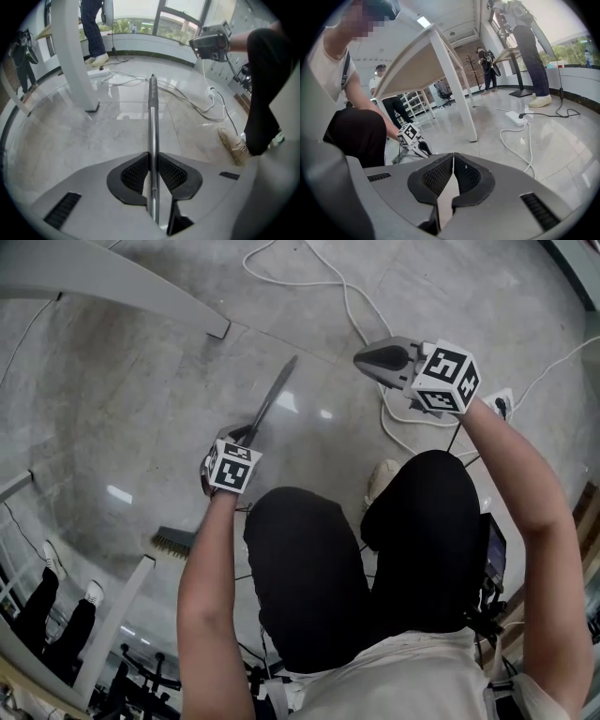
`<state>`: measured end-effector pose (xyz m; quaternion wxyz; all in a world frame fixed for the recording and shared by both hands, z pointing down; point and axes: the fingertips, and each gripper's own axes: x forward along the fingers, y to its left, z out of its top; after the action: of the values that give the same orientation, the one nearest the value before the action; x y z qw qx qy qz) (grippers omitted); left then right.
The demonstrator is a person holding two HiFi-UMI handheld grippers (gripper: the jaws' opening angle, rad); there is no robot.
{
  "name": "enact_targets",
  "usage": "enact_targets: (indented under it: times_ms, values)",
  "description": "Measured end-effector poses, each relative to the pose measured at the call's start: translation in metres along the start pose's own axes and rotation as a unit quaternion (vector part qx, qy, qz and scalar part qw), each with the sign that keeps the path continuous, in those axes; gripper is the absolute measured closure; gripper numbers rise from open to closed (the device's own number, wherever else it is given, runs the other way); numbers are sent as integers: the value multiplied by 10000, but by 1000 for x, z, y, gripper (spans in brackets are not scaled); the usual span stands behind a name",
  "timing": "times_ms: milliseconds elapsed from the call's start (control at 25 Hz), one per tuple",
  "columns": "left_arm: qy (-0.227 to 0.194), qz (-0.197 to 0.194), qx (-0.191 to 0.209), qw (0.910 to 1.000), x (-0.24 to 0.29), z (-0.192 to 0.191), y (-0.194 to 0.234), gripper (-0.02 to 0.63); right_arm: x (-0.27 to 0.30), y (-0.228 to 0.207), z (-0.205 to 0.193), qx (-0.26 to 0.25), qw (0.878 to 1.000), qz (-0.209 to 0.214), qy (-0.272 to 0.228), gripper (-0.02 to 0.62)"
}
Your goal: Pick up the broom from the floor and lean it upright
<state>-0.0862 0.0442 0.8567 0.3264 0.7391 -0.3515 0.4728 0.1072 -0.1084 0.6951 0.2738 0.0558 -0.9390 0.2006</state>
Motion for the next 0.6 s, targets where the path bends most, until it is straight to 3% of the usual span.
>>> enact_targets:
  times_ms: [320,600]
  values:
    - [-694,711,93,9950,-158,12,-21,531,-55,70,86,291,9994,73,-173,577]
    - [-1108,1175,-171,9867,-286,-2,-44,531,-90,153,164,127,9983,544,187,577]
